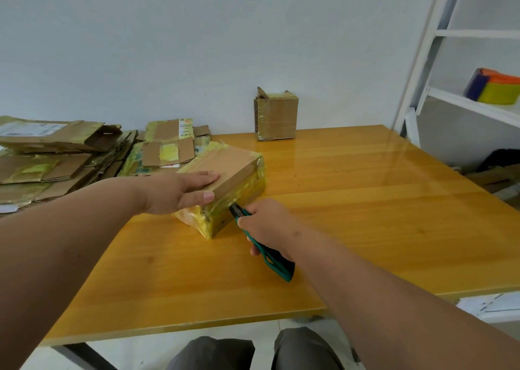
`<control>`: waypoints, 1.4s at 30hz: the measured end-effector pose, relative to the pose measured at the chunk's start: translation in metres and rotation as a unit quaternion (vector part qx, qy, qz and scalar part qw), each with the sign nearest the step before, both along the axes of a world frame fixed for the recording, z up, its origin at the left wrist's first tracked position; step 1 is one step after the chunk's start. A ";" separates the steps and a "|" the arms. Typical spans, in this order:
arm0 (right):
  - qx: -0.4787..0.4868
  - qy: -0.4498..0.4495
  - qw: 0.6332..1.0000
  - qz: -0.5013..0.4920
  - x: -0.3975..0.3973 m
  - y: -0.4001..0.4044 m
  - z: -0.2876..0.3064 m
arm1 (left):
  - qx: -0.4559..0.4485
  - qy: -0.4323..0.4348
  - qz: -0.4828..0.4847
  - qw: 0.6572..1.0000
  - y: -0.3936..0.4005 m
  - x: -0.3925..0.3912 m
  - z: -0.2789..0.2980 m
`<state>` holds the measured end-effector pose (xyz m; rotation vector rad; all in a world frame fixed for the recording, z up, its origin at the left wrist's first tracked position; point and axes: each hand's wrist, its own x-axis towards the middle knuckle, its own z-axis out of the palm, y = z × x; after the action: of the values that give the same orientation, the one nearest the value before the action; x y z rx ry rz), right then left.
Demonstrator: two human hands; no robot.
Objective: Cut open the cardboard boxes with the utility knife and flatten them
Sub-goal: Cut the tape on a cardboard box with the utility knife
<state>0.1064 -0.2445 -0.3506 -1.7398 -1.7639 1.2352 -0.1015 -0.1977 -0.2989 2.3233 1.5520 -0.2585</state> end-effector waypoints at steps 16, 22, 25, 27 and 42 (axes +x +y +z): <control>0.048 0.012 0.999 0.018 -0.004 -0.022 -0.005 | 0.025 -0.027 0.022 0.999 -0.004 0.006 -0.005; 0.036 -0.040 0.997 0.055 -0.001 -0.025 -0.002 | 0.025 -0.015 0.033 0.999 -0.002 0.006 -0.006; 0.050 -0.041 0.992 0.106 -0.001 -0.034 0.000 | 0.036 -0.014 0.044 0.998 -0.002 0.013 -0.006; 0.056 -0.059 0.982 0.170 -0.007 -0.042 0.001 | 0.065 -0.010 0.055 0.996 -0.002 0.024 -0.007; 0.163 -0.086 0.982 0.036 0.040 -0.026 -0.003 | 0.018 -0.042 0.073 0.996 0.004 0.020 0.002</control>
<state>0.1468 -0.2705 -0.3531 -1.6410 -2.0112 0.7823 -0.0813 -0.1936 -0.2971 2.2041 1.6866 -0.0965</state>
